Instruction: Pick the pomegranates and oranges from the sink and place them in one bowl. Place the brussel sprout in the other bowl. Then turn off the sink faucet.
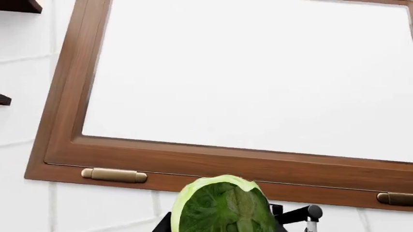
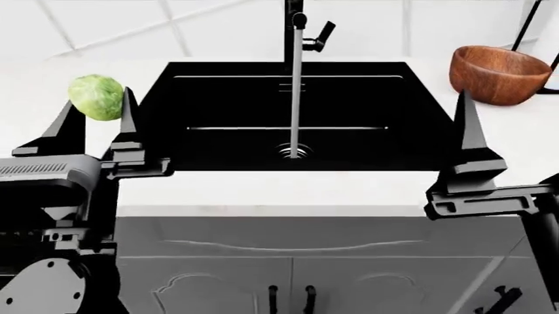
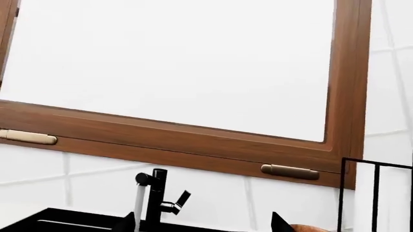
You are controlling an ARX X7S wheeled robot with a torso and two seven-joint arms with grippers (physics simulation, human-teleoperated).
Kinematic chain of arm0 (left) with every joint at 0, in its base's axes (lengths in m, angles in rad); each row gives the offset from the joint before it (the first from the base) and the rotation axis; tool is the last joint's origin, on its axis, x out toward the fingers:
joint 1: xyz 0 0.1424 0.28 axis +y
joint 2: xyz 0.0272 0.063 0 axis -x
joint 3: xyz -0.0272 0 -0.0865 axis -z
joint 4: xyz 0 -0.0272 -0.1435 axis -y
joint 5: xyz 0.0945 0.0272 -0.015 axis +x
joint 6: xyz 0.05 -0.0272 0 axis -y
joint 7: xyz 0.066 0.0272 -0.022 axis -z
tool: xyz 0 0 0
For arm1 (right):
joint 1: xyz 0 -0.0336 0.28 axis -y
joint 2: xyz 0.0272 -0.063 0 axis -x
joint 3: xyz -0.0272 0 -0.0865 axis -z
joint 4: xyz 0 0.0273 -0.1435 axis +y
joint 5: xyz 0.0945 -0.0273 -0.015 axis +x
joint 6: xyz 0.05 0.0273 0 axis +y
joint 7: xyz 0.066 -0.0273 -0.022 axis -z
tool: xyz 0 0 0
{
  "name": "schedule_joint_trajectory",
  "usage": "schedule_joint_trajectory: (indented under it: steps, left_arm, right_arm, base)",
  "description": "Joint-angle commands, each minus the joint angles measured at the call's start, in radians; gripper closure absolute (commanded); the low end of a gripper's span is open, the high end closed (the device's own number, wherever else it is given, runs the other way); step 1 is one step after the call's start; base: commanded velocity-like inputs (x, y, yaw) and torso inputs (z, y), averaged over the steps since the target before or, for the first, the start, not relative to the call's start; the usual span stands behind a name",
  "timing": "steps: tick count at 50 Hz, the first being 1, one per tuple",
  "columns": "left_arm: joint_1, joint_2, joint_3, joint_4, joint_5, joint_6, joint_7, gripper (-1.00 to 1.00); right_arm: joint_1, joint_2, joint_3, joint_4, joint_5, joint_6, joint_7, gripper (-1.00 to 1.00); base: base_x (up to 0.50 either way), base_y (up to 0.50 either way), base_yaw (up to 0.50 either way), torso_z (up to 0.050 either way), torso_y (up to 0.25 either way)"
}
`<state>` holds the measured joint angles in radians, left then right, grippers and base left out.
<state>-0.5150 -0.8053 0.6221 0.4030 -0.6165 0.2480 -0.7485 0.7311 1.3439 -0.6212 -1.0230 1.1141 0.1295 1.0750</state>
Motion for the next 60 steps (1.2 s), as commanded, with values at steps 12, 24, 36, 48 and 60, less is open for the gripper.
schedule_joint_trajectory:
  steps: [12, 24, 36, 48, 60]
  left_arm:
    - [0.007, 0.124, 0.036, -0.094, 0.101, 0.059, -0.003, 1.00]
    - [-0.026, 0.125, 0.056, -0.007, 0.103, -0.034, -0.036, 1.00]
    - [-0.068, 0.096, 0.064, 0.089, 0.113, -0.123, -0.059, 1.00]
    - [-0.087, 0.105, 0.082, 0.096, 0.132, -0.163, -0.057, 1.00]
    - [-0.100, 0.121, 0.091, 0.074, 0.134, -0.177, -0.046, 1.00]
  right_arm:
    - [-0.085, -0.030, -0.117, 0.039, -0.222, -0.137, -0.002, -1.00]
    - [-0.025, -0.069, -0.115, 0.044, -0.181, -0.037, 0.020, -1.00]
    - [0.051, -0.058, -0.091, -0.013, -0.115, -0.001, 0.050, -1.00]
    - [0.056, -0.059, -0.103, -0.008, -0.132, -0.030, 0.029, -1.00]
    - [0.110, -0.055, -0.124, -0.022, -0.117, -0.027, 0.045, -1.00]
  base:
    - [-0.44, 0.00, 0.00, 0.000, 0.000]
    - [0.00, -0.04, 0.00, 0.000, 0.000]
    - [0.00, -0.50, 0.00, 0.000, 0.000]
    - [0.00, -0.50, 0.00, 0.000, 0.000]
    - [0.00, -0.50, 0.00, 0.000, 0.000]
